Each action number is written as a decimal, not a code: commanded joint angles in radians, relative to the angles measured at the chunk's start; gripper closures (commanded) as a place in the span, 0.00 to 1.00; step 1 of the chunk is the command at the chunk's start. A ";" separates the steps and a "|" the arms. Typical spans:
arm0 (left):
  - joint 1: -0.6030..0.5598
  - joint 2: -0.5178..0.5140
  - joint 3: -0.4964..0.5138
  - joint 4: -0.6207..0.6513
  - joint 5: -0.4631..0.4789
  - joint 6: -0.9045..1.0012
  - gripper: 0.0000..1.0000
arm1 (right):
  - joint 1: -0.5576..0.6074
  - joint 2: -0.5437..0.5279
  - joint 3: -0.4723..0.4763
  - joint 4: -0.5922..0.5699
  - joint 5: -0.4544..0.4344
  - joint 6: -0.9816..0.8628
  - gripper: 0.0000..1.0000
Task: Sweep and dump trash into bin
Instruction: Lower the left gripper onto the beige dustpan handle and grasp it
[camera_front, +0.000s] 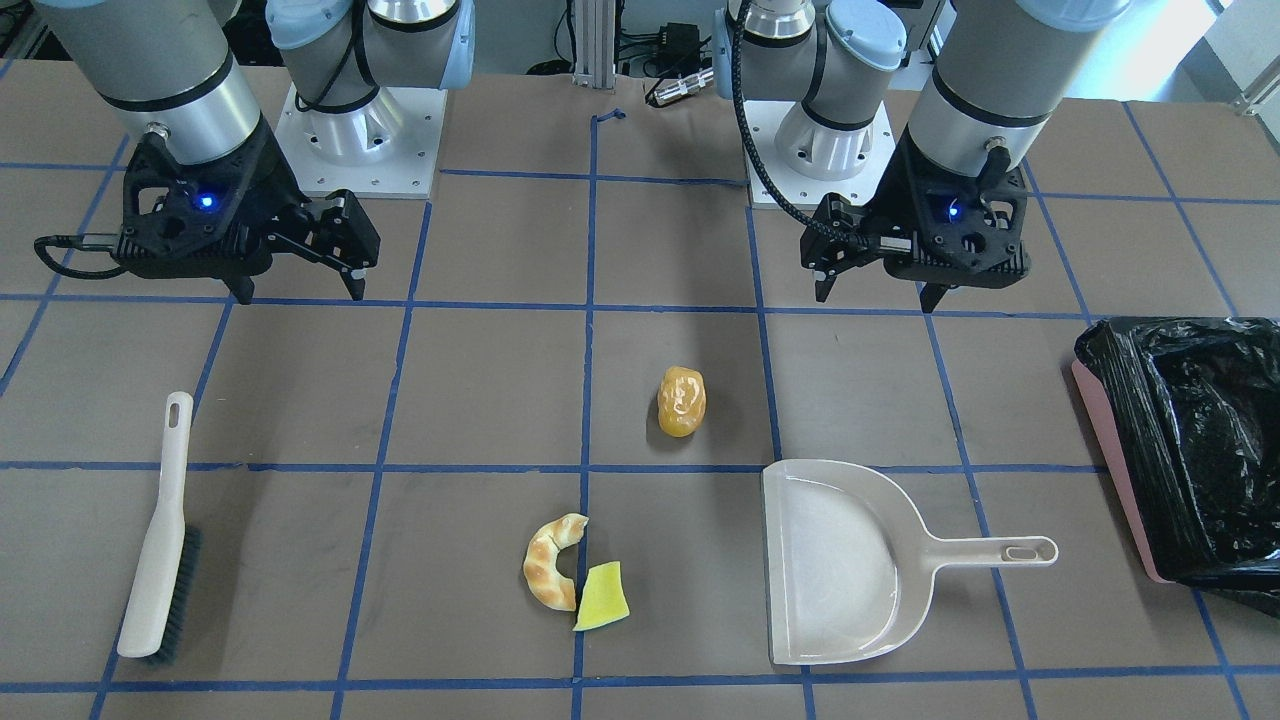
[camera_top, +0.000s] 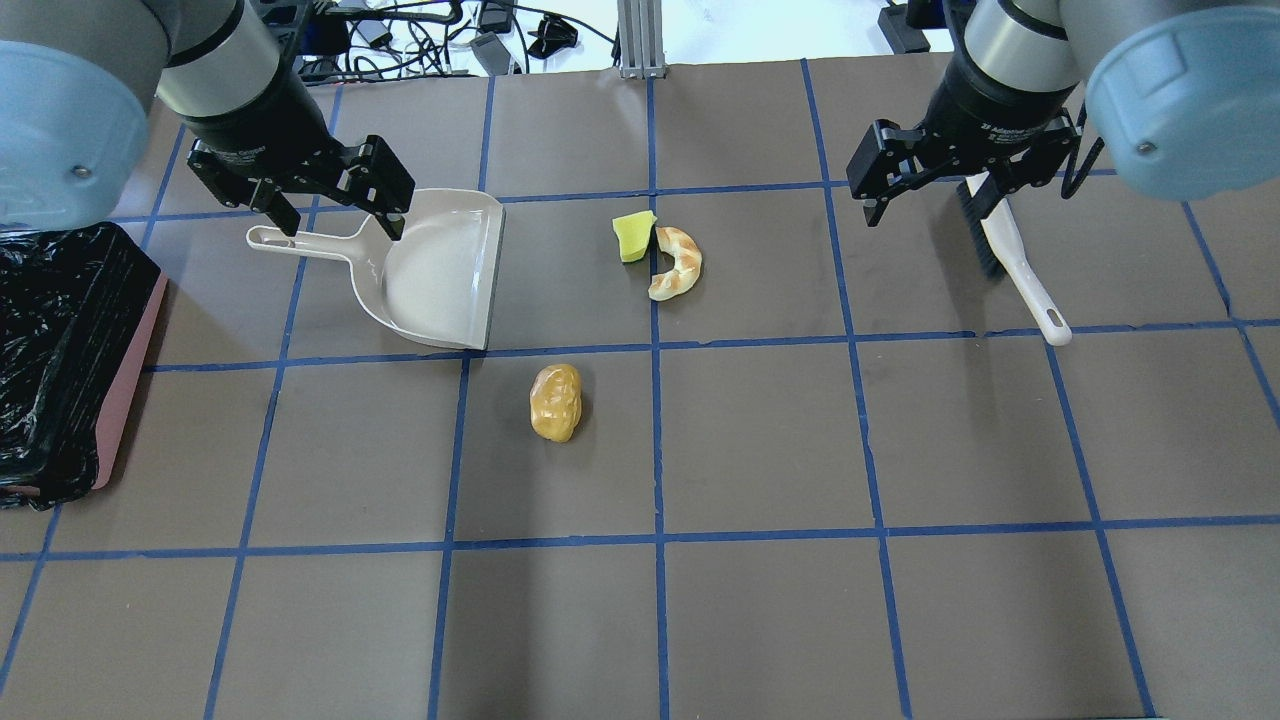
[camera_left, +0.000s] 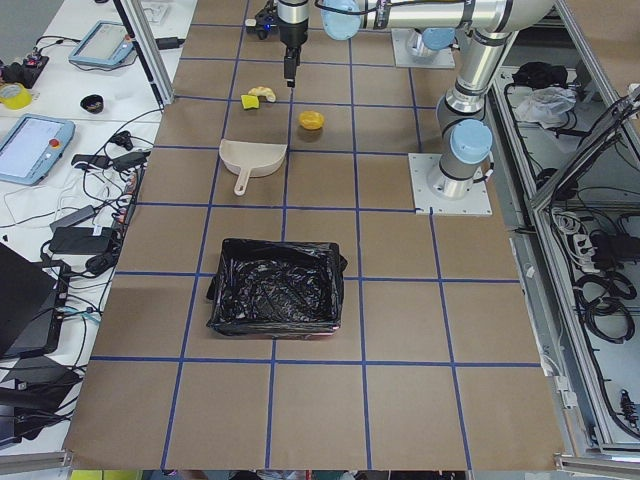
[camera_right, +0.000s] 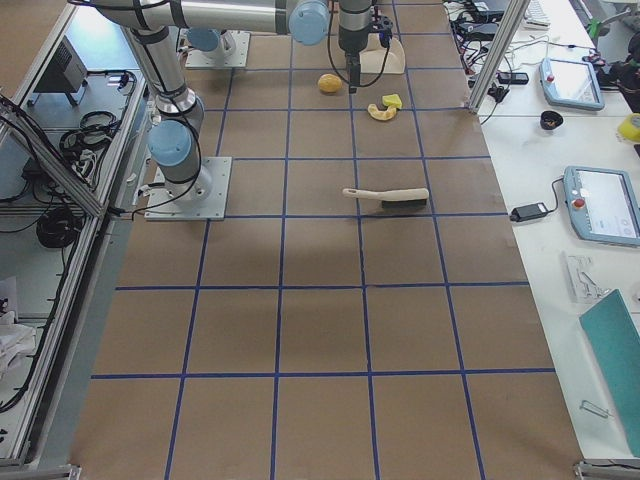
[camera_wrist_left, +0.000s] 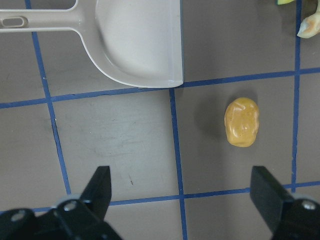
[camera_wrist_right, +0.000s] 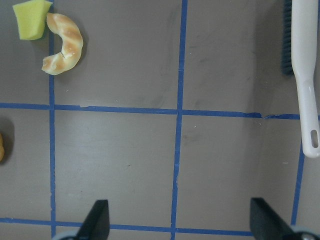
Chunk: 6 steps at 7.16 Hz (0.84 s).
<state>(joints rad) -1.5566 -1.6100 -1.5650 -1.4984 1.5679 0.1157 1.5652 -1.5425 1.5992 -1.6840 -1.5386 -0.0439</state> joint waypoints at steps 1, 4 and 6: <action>0.001 -0.002 0.000 0.001 0.003 0.031 0.00 | -0.001 -0.001 0.001 -0.022 -0.002 0.018 0.00; 0.022 -0.008 -0.001 0.000 0.004 0.010 0.00 | -0.001 -0.007 0.001 -0.016 -0.008 0.019 0.00; 0.082 -0.028 -0.004 0.000 0.004 -0.148 0.00 | -0.001 -0.004 0.001 -0.022 -0.006 0.022 0.00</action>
<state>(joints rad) -1.5114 -1.6243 -1.5654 -1.4986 1.5716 0.0674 1.5647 -1.5474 1.5999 -1.7024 -1.5442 -0.0232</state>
